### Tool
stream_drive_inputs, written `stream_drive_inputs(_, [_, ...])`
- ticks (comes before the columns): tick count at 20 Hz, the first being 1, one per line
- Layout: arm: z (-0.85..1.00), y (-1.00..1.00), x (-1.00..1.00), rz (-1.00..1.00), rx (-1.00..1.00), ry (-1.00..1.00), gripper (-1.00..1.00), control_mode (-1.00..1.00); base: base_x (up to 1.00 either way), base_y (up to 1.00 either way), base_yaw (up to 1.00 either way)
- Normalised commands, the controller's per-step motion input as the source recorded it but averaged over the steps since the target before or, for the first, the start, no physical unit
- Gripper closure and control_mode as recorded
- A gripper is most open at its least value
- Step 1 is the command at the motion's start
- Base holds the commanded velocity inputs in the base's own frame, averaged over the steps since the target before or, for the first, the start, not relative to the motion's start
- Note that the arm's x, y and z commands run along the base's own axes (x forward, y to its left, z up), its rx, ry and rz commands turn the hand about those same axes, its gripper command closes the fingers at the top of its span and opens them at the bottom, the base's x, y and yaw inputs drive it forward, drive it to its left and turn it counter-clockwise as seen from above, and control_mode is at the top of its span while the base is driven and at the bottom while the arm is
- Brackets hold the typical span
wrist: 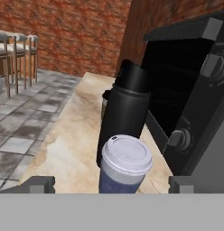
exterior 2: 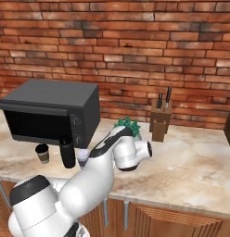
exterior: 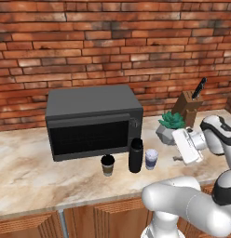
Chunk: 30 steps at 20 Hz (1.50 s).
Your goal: Move the drinks to the dining counter.
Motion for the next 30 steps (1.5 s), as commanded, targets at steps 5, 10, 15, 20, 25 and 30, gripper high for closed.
stream_drive_inputs(5, [-0.21,0.15,0.08,0.0,0.0,0.0,-1.0,-1.0,0.0,0.0,0.0])
stream_drive_inputs(10, [-0.17,0.17,0.09,0.0,0.0,0.0,-1.0,-1.0,0.0,0.0,0.0])
stream_drive_inputs(15, [-0.14,0.2,0.06,0.0,0.0,0.0,-1.0,-1.0,0.0,0.0,0.0])
stream_drive_inputs(20, [-0.1,0.22,0.04,0.0,0.0,0.0,-1.0,-1.0,0.0,0.0,0.0])
stream_drive_inputs(25, [-0.03,0.16,0.1,0.0,0.0,0.01,-1.0,-1.0,0.0,0.0,0.0])
stream_drive_inputs(30, [0.0,0.07,0.14,-0.02,0.0,0.03,-1.0,-1.0,0.0,0.0,0.0])
